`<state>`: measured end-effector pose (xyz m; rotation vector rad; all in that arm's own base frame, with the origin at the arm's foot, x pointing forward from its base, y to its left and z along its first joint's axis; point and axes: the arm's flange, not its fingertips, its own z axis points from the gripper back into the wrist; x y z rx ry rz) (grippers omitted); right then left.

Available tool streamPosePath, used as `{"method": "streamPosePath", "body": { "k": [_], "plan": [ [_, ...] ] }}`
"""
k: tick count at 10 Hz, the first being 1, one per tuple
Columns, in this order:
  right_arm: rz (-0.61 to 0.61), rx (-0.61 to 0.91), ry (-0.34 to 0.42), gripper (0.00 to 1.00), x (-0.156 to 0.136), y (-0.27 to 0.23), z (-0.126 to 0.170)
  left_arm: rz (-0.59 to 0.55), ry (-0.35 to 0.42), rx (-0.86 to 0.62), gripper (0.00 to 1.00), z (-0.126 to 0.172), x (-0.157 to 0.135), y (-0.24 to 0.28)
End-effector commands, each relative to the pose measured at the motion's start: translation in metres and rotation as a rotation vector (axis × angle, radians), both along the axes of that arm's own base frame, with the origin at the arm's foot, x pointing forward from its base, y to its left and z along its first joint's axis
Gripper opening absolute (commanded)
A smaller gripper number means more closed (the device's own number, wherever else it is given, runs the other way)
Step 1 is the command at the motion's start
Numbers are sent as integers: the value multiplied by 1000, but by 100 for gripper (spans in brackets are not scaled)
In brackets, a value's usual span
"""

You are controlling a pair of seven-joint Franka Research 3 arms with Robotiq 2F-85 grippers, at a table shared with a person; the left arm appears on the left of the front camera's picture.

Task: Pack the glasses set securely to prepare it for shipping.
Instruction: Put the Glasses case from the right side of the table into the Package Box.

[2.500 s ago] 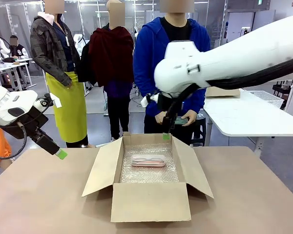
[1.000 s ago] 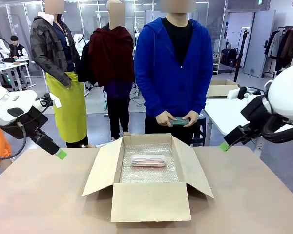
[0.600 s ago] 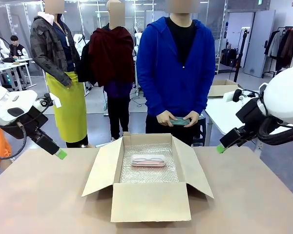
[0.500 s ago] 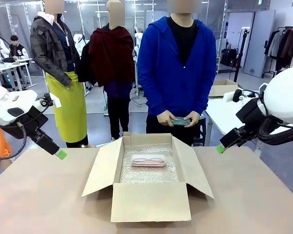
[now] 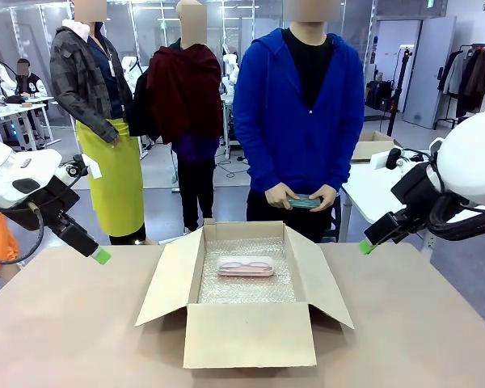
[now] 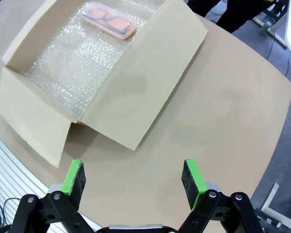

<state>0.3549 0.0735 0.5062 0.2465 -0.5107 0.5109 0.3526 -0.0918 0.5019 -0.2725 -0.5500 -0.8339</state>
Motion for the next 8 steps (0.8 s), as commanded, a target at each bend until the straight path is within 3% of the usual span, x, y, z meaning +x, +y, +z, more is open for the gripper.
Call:
{"method": "streamPosePath", "body": {
  "k": [1, 8],
  "plan": [
    [9, -3, -17, 100, 2, -1, -1, -9, 0, -12, 100, 0, -1, 2],
    [9, -3, -17, 100, 2, -1, -1, -9, 0, -12, 100, 0, -1, 2]
  ]
}}
